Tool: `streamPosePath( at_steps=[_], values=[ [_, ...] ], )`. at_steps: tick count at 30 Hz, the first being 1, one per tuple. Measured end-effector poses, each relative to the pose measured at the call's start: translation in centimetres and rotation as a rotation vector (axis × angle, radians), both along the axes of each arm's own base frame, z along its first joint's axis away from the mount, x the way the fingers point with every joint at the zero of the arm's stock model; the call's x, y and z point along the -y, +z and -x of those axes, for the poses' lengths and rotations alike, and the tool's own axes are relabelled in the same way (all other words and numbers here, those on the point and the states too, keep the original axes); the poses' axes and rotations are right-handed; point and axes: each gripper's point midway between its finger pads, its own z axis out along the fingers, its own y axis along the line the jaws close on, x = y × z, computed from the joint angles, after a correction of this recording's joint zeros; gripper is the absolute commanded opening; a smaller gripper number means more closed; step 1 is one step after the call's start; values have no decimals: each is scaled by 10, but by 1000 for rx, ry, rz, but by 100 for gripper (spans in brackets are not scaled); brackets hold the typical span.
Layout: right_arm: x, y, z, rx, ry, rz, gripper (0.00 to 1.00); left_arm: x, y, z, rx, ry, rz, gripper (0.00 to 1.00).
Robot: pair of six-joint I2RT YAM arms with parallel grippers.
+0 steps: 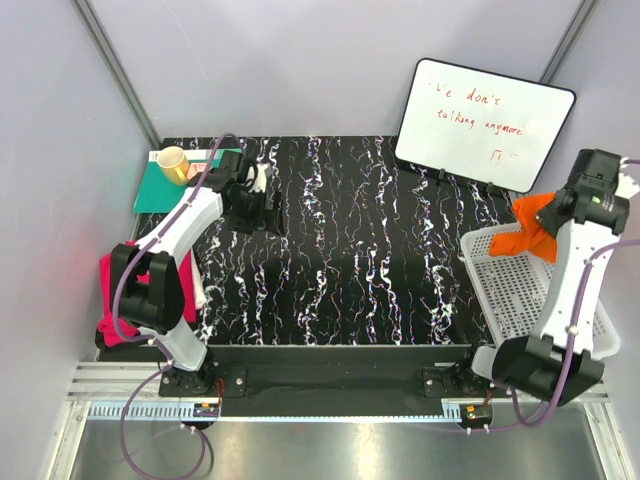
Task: Fold and stack the t-shirts
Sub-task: Grab crumpled tshirt from bin with the right arm, then move the tshirt to the center of the board
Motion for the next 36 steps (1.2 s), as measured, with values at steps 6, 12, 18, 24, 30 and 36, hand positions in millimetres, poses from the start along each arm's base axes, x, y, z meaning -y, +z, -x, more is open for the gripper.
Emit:
streamPosePath(
  at_steps=[6, 12, 18, 24, 30, 36],
  values=[
    [-8, 74, 1, 206, 43, 70, 0, -2, 22, -17, 81, 19, -15, 99],
    [-50, 85, -32, 309, 245, -66, 0, -6, 56, -32, 192, 54, -23, 99],
    [-166, 52, -84, 230, 625, -185, 0, -10, 73, -40, 257, 83, -29, 99],
    [-288, -6, -104, 61, 932, -295, 0, -11, 73, -41, 257, 95, -34, 99],
    [-388, -102, -94, -203, 1159, -417, 0, -12, 75, -40, 259, 106, -31, 99],
    [-463, -182, -51, -474, 1369, -470, 16, -13, 80, -39, 273, 112, -32, 99]
  ],
)
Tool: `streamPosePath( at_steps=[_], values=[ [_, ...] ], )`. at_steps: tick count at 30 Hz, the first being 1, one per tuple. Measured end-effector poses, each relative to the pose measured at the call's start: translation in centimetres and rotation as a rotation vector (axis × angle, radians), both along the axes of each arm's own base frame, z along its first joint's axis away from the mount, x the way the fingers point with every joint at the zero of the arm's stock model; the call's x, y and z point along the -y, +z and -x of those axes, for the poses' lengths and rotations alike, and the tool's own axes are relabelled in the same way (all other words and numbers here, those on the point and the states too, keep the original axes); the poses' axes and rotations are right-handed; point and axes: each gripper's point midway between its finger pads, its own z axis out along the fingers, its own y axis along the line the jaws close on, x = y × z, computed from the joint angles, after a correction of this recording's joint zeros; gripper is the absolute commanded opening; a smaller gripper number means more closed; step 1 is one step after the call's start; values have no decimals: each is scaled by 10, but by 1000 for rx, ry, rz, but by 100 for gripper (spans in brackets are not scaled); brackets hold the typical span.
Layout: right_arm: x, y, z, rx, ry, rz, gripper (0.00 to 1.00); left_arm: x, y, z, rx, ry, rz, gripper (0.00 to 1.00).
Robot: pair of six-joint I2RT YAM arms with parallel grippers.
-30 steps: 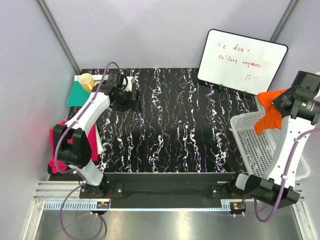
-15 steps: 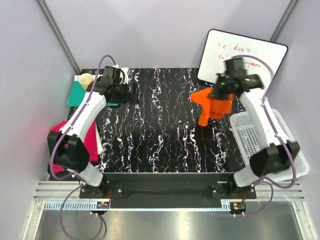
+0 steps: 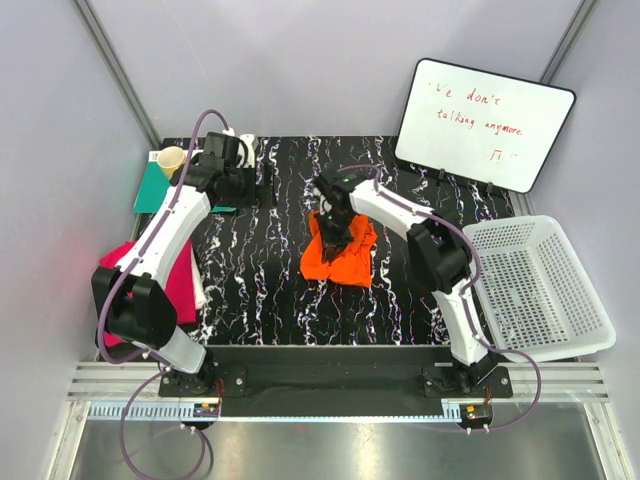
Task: Fold and stack the t-shirts
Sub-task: Move the tshirt to the center of the board
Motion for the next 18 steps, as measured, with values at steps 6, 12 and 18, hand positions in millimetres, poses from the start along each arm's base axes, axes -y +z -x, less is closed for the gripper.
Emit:
streamPosePath(
  at_steps=[6, 12, 18],
  values=[
    [0, 7, 10, 14, 65, 37, 48, 1, -5, 4, -15, -6, -5, 99],
    [38, 72, -30, 204, -40, -4, 64, 29, -27, -2, -80, -74, 1, 99],
    [101, 102, -73, 304, -222, -20, 70, 86, -59, -15, -160, -199, 23, 99]
  ],
)
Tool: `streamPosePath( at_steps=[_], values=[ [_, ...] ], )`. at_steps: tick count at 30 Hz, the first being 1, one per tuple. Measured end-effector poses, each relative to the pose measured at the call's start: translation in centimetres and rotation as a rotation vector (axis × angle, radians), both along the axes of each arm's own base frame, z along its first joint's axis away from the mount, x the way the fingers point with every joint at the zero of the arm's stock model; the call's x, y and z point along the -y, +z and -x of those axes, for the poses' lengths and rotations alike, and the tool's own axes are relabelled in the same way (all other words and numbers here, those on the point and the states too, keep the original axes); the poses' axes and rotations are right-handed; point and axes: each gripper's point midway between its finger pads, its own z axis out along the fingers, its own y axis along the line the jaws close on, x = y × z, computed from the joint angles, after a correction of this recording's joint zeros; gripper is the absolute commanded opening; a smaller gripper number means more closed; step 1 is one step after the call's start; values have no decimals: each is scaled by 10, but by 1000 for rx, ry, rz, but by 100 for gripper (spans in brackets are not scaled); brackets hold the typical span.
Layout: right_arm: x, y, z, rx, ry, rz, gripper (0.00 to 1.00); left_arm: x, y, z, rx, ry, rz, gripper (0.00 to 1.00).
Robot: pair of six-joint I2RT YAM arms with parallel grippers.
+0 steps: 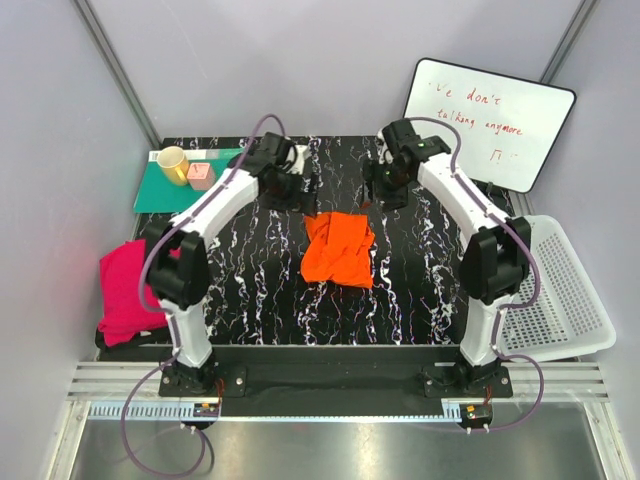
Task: Fold and stack the t-shirts
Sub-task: Move the tshirt to the center of the board, then flatten out the tshirt
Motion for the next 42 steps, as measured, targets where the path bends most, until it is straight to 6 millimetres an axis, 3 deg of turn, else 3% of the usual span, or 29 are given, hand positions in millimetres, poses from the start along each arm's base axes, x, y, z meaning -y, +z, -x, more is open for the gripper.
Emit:
streamPosePath(
  at_steps=[3, 7, 9, 14, 15, 18, 19, 21, 23, 26, 27, 29, 34, 38, 42],
  values=[
    [16, -11, -9, -17, -41, 10, 70, 28, -9, -4, -16, -58, 14, 98],
    [14, -27, -8, -53, -36, 23, 70, 63, -14, -10, -16, -122, 41, 90],
    [12, -33, -6, -68, -34, 28, 70, 80, -16, -14, -15, -152, 56, 76],
    [13, -40, -3, -88, -36, 36, 70, 113, -29, -22, -21, -203, 77, 56],
    [13, -42, -1, -93, -36, 39, 70, 117, -34, -23, -25, -211, 76, 44],
    [16, -50, 4, -115, -37, 52, 70, 123, -48, -25, -48, -213, 68, 31],
    [18, -52, 5, -121, -38, 57, 70, 122, -52, -25, -56, -214, 61, 14],
    [21, -56, 8, -133, -40, 65, 70, 119, -58, -22, -76, -212, 48, 4],
    [24, -59, 11, -142, -42, 71, 70, 118, -59, -21, -80, -212, 41, 20],
    [28, -61, 10, -144, -48, 80, 70, 116, -59, -23, -72, -209, 30, 82],
    [30, -62, 10, -144, -49, 82, 70, 115, -59, -23, -72, -202, 25, 87],
    [32, -63, 10, -143, -49, 89, 70, 110, -58, -24, -66, -178, 4, 93],
    [34, -65, 14, -151, -45, 95, 70, 96, -40, -18, -32, -149, -29, 95],
    [36, -70, 17, -164, -43, 101, 69, 94, -23, -20, -1, -131, -16, 82],
    [37, -72, 19, -169, -39, 107, 69, 94, -32, -15, -32, -129, -12, 77]
  ],
)
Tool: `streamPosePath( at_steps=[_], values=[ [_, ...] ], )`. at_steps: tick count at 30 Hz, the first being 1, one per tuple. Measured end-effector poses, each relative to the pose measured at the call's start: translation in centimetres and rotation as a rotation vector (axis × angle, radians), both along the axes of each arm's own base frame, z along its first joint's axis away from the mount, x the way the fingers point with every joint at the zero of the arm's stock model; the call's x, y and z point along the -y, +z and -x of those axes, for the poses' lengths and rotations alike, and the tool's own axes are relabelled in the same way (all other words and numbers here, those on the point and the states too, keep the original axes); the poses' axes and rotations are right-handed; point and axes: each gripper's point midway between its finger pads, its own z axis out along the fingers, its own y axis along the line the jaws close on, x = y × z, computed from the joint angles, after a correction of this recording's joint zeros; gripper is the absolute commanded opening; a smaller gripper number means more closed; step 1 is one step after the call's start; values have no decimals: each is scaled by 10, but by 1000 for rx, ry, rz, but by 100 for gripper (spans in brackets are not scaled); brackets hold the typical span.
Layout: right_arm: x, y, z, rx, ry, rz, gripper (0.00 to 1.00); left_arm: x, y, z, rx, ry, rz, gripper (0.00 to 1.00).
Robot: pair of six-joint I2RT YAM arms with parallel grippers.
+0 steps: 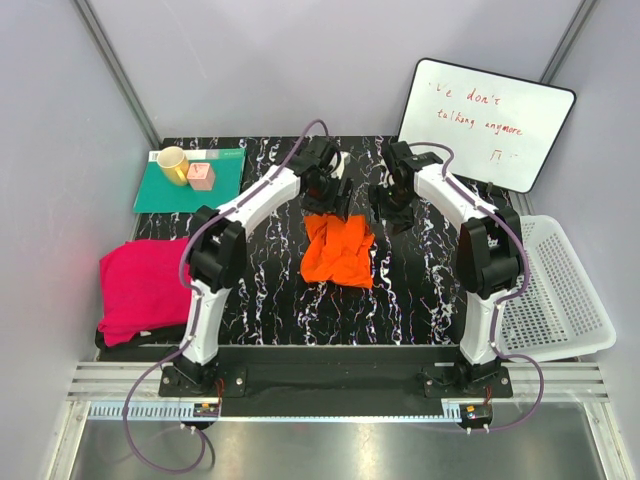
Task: Fold and stack the t-shirts
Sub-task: Flatten out the tshirt
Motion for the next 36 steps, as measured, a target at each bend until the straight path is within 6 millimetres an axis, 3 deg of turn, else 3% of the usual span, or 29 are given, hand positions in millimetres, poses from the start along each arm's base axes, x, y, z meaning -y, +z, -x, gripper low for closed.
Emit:
streamPosePath(
  at_steps=[2, 5, 10, 17, 20, 25, 27, 30, 33, 36],
  values=[
    [1, -1, 0, -1, 3, 3, 69, 2, -10, 1, -26, 2, -1, 77],
    [3, -3, 2, -5, 5, 12, 69, 1, -29, 7, -75, 7, -16, 60],
    [8, -5, 2, -9, 0, 18, 69, 1, -48, 13, -130, 10, -25, 0],
    [11, -5, 0, -8, -9, 21, 69, 1, -46, 14, -132, 14, -22, 0],
    [7, -4, 0, -6, -5, 0, 69, -4, -27, 15, -105, 23, -25, 0],
    [-7, -6, -11, -7, 0, -64, 63, -20, 54, 27, 34, 44, 20, 0],
    [-17, -15, -20, -16, -4, -98, 62, -29, 92, 37, 102, 52, 51, 0],
    [-27, -32, -28, -48, -13, -131, 61, -42, 126, 51, 164, 65, 78, 0],
    [-35, -52, -31, -85, -18, -148, 57, -53, 127, 66, 152, 78, 70, 0],
    [-43, -70, -30, -125, -21, -157, 53, -64, 103, 85, 72, 92, 27, 0]
  ],
)
